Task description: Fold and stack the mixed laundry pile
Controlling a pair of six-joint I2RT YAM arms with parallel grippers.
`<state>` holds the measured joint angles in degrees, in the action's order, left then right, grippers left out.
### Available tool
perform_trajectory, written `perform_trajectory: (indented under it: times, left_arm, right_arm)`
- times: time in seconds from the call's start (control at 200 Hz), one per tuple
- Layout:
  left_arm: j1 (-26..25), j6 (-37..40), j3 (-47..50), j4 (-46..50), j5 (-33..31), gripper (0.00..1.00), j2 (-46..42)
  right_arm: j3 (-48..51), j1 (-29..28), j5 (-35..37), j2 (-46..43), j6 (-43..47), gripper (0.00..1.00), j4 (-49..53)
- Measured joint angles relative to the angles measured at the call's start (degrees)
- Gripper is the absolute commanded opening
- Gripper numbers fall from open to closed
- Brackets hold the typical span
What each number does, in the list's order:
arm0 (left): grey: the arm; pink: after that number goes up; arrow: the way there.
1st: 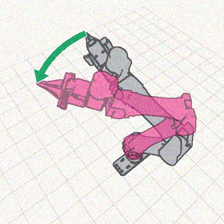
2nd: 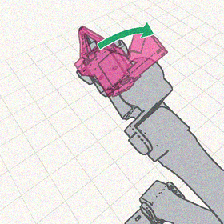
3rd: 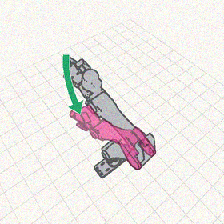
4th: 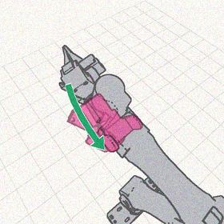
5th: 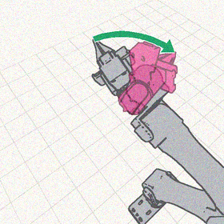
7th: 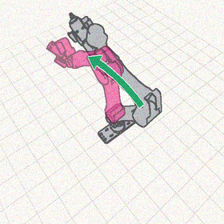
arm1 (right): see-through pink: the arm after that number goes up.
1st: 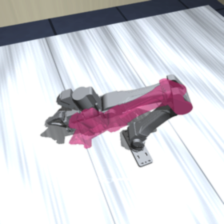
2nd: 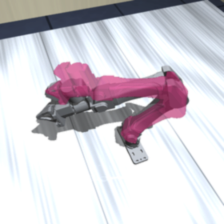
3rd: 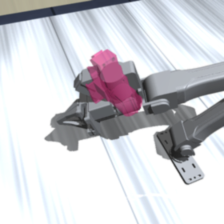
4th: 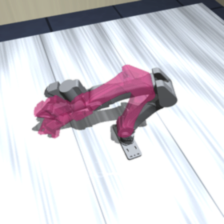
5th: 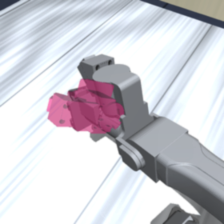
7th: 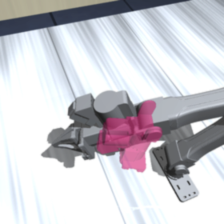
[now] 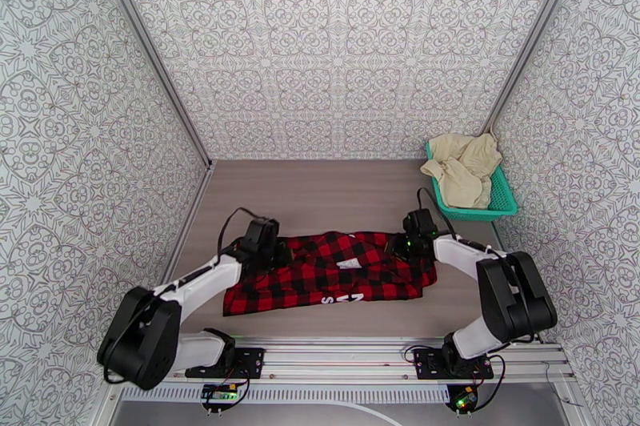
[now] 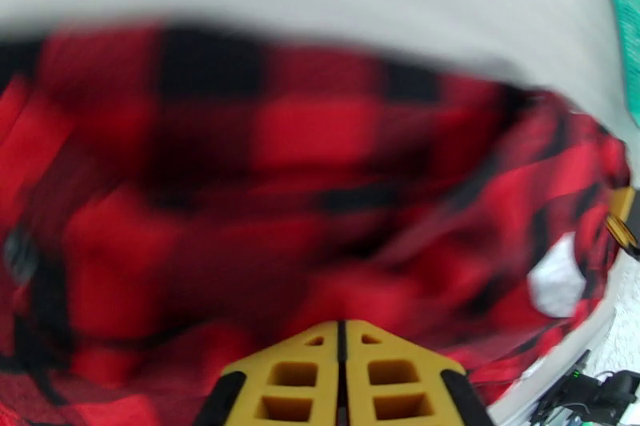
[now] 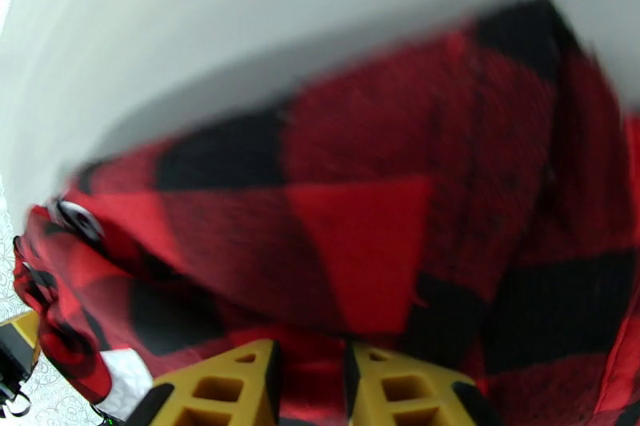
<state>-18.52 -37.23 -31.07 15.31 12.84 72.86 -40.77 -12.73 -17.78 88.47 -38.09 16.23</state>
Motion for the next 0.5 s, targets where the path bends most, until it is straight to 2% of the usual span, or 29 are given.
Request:
perform_trajectory:
  times: [0.215,0.35,0.385,0.42,0.455,0.5]
  left_arm:
    - [4.39,-1.6,5.64,2.4,-0.76,0.06,-9.79]
    - [5.22,-1.49,5.44,3.91,-0.63,0.19,-15.58]
    - [4.94,-1.36,4.76,4.85,-0.63,0.25,-16.74]
    - [4.5,-1.14,3.43,6.14,-0.7,0.36,-17.44]
    - [3.8,-1.01,1.18,7.56,-1.03,0.53,-17.62]
    - [2.91,-1.09,-1.68,8.83,-1.73,0.68,-17.27]
  right_arm:
    - [2.99,0.0,0.79,-2.73,-1.14,0.26,-3.17]
    - [2.38,-0.39,1.33,-5.09,-0.09,0.3,-1.6]
    - [1.73,-0.85,1.55,-5.75,0.55,0.3,-0.79]
    - [0.87,-1.46,1.73,-6.23,1.09,0.31,-0.26]
    - [-0.31,-2.4,1.95,-6.62,1.68,0.31,0.39]
    - [-1.66,-3.48,2.14,-6.78,2.23,0.32,0.66]
